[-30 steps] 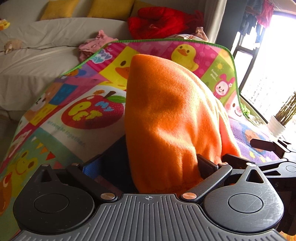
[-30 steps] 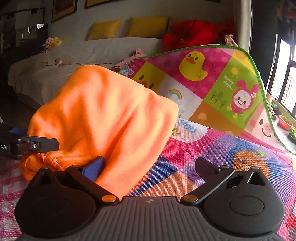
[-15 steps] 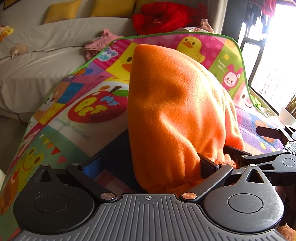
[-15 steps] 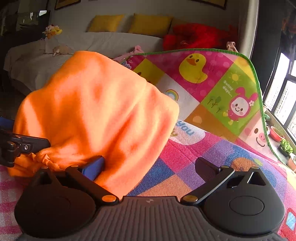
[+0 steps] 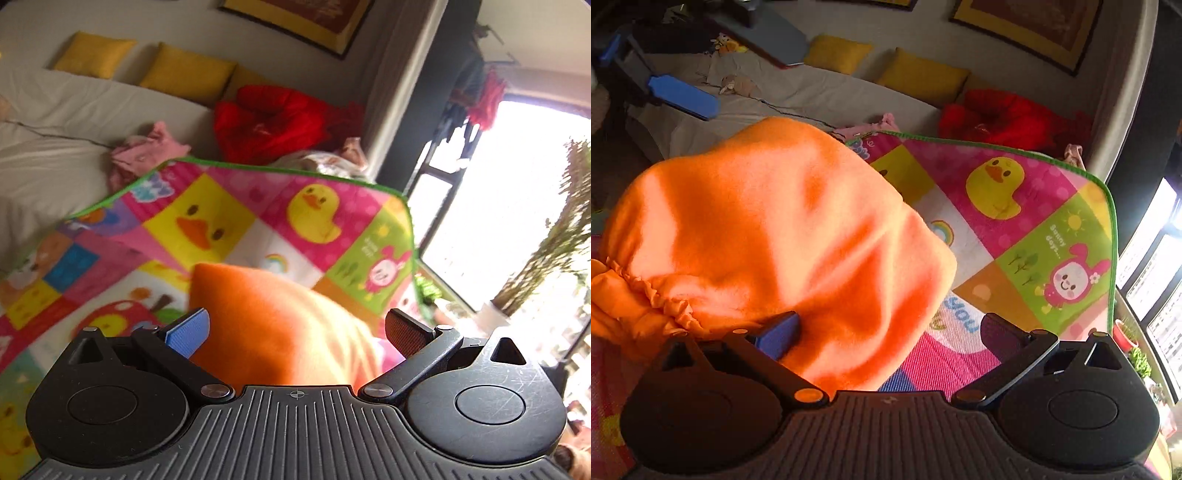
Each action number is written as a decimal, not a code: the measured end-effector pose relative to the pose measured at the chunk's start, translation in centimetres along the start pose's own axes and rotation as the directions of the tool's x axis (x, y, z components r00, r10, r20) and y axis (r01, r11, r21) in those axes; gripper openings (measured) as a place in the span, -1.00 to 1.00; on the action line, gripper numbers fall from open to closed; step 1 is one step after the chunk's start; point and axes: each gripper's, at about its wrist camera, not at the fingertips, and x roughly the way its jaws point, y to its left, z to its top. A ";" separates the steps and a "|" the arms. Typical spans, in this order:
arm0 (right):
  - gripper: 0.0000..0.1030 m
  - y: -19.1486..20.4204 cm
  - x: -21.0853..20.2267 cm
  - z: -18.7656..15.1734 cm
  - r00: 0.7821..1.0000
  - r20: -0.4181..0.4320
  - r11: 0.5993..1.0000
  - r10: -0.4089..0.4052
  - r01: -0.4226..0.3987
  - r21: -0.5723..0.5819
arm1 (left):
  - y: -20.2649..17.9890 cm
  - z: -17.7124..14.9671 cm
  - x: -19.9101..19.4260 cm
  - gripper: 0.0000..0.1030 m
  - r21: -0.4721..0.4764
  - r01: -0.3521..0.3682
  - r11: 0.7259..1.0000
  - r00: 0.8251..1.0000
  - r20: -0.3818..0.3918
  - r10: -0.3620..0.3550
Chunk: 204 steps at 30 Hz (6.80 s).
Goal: Fold clothes
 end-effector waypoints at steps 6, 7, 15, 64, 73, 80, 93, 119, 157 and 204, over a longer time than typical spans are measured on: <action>1.00 -1.6 -1.5 0.7 0.998 0.039 0.998 0.039 -0.041 0.055 | -0.3 0.3 3.6 1.00 0.021 0.006 1.000 0.998 -0.068 -0.004; 1.00 -1.9 -1.8 0.7 0.996 0.036 0.994 0.083 -0.085 0.073 | -0.4 0.3 4.2 1.00 0.025 0.007 1.000 0.997 -0.079 -0.005; 1.00 -2.0 -1.1 0.0 0.993 -0.027 0.991 0.111 -0.108 0.084 | -0.7 0.6 7.9 1.00 0.050 0.009 0.999 0.989 -0.148 -0.002; 1.00 -2.4 -13.0 -10.7 0.979 -0.173 0.897 0.110 -0.023 0.442 | -5.6 -14.7 -9.0 1.00 0.177 -0.306 0.935 0.928 -0.163 0.335; 1.00 -2.7 -13.1 -10.7 0.979 -0.172 0.896 0.112 -0.024 0.444 | -5.4 -14.5 -10.8 1.00 0.119 -0.302 0.946 0.951 -0.030 0.307; 1.00 -2.6 -13.1 -10.8 0.979 -0.172 0.897 0.112 -0.025 0.442 | -6.0 -14.7 -11.3 1.00 0.137 -0.299 0.944 0.954 0.018 0.300; 1.00 -2.5 -13.1 -10.7 0.979 -0.171 0.898 0.109 -0.023 0.440 | -6.1 -14.8 -10.9 1.00 0.152 -0.302 0.941 0.952 -0.004 0.307; 1.00 -2.5 -13.2 -10.9 0.980 -0.169 0.898 0.109 -0.023 0.440 | -5.8 -14.7 -10.8 1.00 0.133 -0.276 0.952 0.959 -0.024 0.282; 1.00 -2.5 -13.3 -10.9 0.980 -0.169 0.898 0.109 -0.024 0.440 | -5.7 -14.7 -10.3 1.00 0.137 -0.271 0.953 0.958 -0.052 0.280; 1.00 -2.5 -13.3 -10.9 0.980 -0.170 0.898 0.108 -0.023 0.439 | -6.3 -14.9 -10.7 1.00 0.166 -0.261 0.951 0.963 -0.024 0.268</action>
